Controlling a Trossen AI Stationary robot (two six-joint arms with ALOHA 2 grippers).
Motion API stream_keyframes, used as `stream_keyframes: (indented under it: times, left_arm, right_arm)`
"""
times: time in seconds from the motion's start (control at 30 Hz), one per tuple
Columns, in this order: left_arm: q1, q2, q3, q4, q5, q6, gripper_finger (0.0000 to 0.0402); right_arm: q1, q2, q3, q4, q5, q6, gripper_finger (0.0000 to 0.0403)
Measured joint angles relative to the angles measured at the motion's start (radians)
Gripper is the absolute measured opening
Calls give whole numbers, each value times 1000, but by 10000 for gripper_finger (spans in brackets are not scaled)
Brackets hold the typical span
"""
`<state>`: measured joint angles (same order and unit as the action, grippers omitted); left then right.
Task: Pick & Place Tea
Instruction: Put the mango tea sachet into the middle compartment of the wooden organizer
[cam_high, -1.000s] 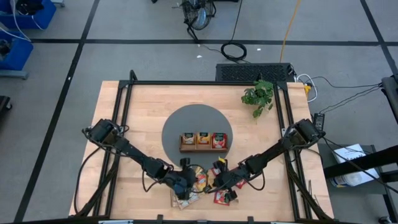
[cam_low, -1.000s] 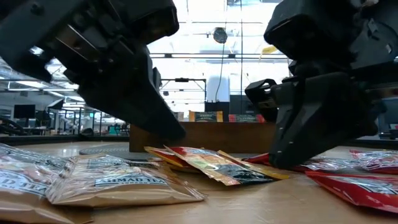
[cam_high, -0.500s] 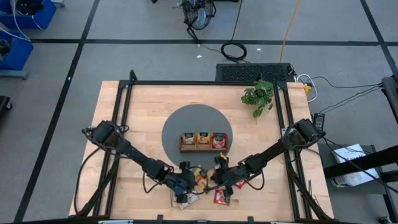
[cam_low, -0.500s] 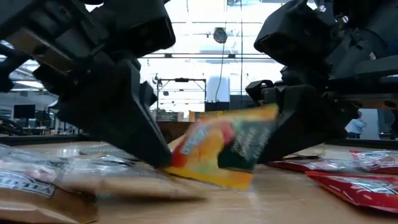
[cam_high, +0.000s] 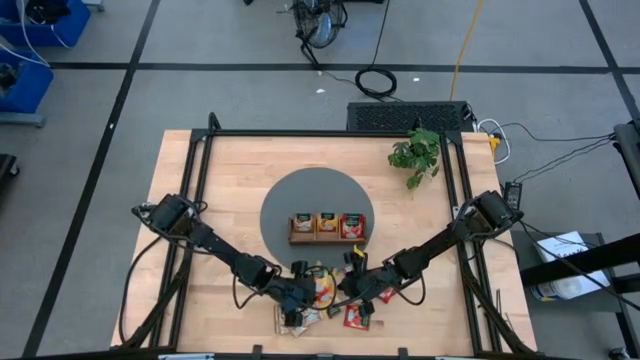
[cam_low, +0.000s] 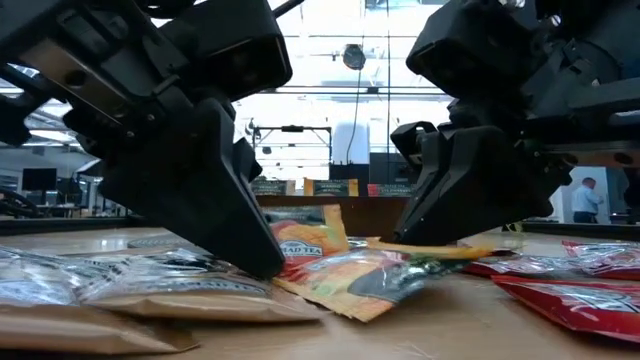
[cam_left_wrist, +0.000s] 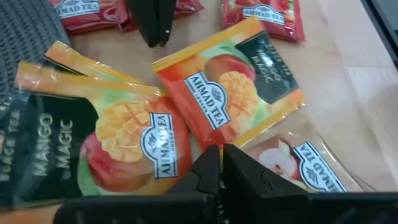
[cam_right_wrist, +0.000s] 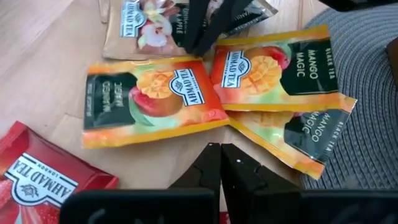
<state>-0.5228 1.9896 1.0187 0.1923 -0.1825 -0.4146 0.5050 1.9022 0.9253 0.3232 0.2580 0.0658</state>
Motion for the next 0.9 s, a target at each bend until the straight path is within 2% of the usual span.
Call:
stream_keyframes:
  times: [0.23,0.5,0.83,0.9]
  left_arm:
    - [0,0,0,-6,-1,0,26]
    - [0,0,0,-8,-9,5,26]
    - [0,0,0,-10,-10,15,26]
    - [0,0,0,-10,-10,19,26]
  right_arm:
    - [0,-34,0,-2,0,-18,1]
    - [-17,-45,0,41,4,-4,21]
    - [-126,-45,0,40,-2,151,90]
    - [-150,-45,0,42,-35,187,105]
